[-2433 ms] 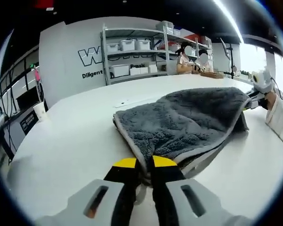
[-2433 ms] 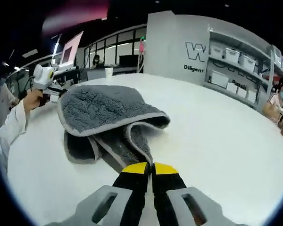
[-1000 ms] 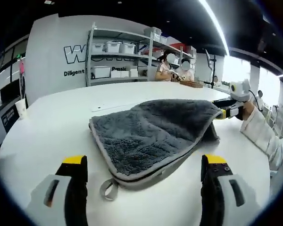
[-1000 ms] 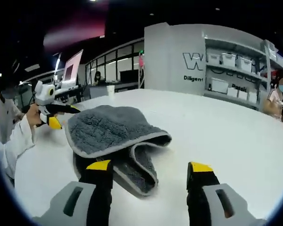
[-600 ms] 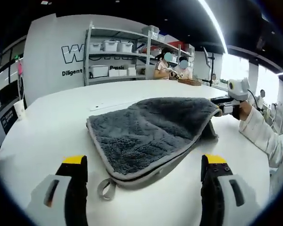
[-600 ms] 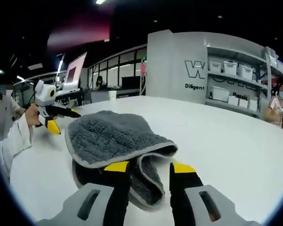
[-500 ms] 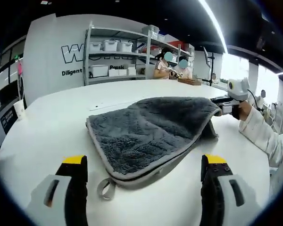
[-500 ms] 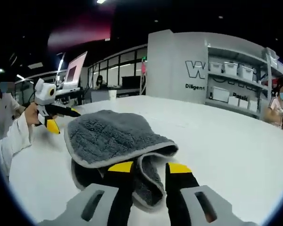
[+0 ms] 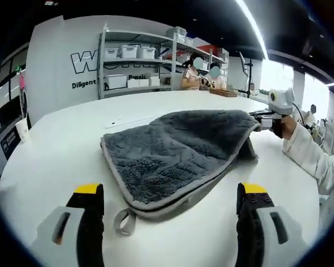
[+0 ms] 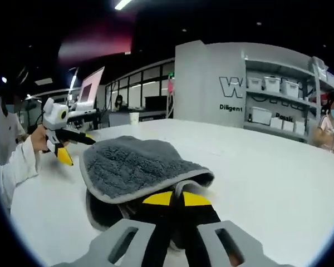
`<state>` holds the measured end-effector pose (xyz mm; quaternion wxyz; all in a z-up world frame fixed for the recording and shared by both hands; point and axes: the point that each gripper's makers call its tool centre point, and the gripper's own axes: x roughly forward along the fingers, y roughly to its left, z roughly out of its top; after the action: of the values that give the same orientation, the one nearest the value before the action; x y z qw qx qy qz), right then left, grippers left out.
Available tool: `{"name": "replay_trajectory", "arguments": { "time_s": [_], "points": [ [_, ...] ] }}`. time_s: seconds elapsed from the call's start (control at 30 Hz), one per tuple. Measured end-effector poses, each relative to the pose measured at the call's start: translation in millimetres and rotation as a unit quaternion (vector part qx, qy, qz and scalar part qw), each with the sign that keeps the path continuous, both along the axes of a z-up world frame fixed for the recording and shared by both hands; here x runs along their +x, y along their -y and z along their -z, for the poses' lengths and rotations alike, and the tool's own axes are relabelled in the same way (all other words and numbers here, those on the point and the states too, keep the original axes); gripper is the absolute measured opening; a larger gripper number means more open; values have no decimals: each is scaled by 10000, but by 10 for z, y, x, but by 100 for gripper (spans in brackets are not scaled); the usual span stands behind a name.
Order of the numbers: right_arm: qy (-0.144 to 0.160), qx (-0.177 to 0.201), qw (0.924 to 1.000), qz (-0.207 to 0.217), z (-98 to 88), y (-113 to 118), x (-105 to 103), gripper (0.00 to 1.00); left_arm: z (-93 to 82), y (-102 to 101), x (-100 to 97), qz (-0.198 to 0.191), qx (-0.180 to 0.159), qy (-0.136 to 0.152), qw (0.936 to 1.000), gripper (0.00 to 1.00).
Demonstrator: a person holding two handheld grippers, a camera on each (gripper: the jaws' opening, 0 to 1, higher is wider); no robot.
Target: Open the folded towel by lifting each exposed corner and separating the folded layers until the towel lies flat within the target outline without major curled edges
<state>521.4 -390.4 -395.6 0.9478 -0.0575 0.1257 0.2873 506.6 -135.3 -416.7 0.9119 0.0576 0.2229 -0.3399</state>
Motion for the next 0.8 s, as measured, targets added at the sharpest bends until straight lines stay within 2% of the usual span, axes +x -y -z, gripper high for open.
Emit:
{"name": "replay_trajectory", "arguments": {
  "time_s": [0.13,0.23,0.43,0.6,0.8],
  "points": [
    [138,12,9998,139,-33,26,28,0,4,3,3,-2,10,-5,10000,97],
    [469,-317,9975,412,-71,119,102,0,0,-2,10,-6,87,45,10000,98],
    [577,-409,9958,583,-47,141,154,0,-5,-13,17,-41,28,16,10000,97],
    [844,-878,9891,825,-25,214,260,0,0,-12,11,-61,40,3,10000,97],
    [795,-1146,9848,1031,62,285,328,0,4,2,12,-38,55,-1,10000,96]
  ]
}}
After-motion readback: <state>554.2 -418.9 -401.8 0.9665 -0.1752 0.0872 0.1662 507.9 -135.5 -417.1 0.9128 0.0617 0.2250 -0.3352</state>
